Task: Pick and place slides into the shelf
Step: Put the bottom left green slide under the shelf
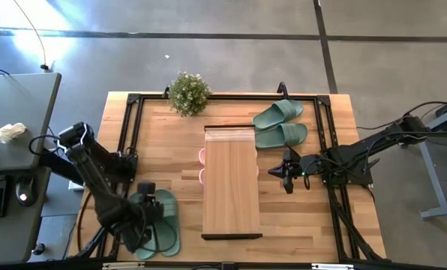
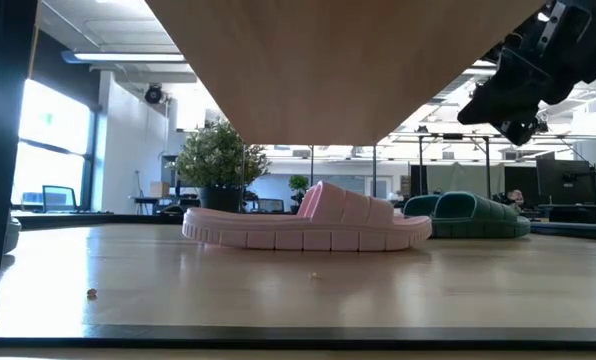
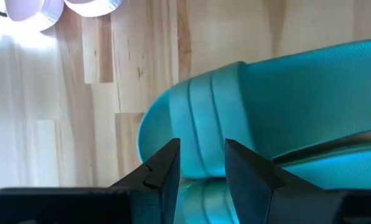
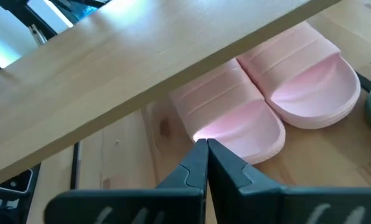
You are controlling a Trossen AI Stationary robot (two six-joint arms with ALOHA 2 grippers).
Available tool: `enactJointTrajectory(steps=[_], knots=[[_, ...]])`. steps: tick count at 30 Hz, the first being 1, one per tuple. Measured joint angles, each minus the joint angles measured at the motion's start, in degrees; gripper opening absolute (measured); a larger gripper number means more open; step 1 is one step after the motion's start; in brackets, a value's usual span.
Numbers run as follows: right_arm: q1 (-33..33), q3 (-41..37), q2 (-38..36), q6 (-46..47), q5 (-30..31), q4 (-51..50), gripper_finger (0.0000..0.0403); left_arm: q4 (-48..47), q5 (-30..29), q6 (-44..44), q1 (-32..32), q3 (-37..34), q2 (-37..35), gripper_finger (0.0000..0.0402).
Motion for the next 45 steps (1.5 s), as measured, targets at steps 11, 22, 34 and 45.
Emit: enactJointTrajectory(steps=[11, 22, 34, 45], knots=[[0.0, 0.0, 0.0, -0.2, 0.1, -1.1, 0.0, 0.6, -2.8, -9.0, -5.1, 0.0, 2.1, 0.0111], [0.0, 0.0, 0.0, -0.2, 0.1, -3.1, 0.0, 5.5, -2.6, -3.3, -5.0, 0.0, 3.8, 0.0157], [0.0, 0.0, 0.0, -0.6, 0.5, -4.0, 0.0, 1.8, 13.9, -6.2, -6.7, -0.1, 7.0, 0.0202], [0.0, 0.0, 0.0, -0.6, 0.6, -4.0, 0.0, -1.1, 16.8, -14.5, -10.4, -0.1, 10.2, 0.0179]])
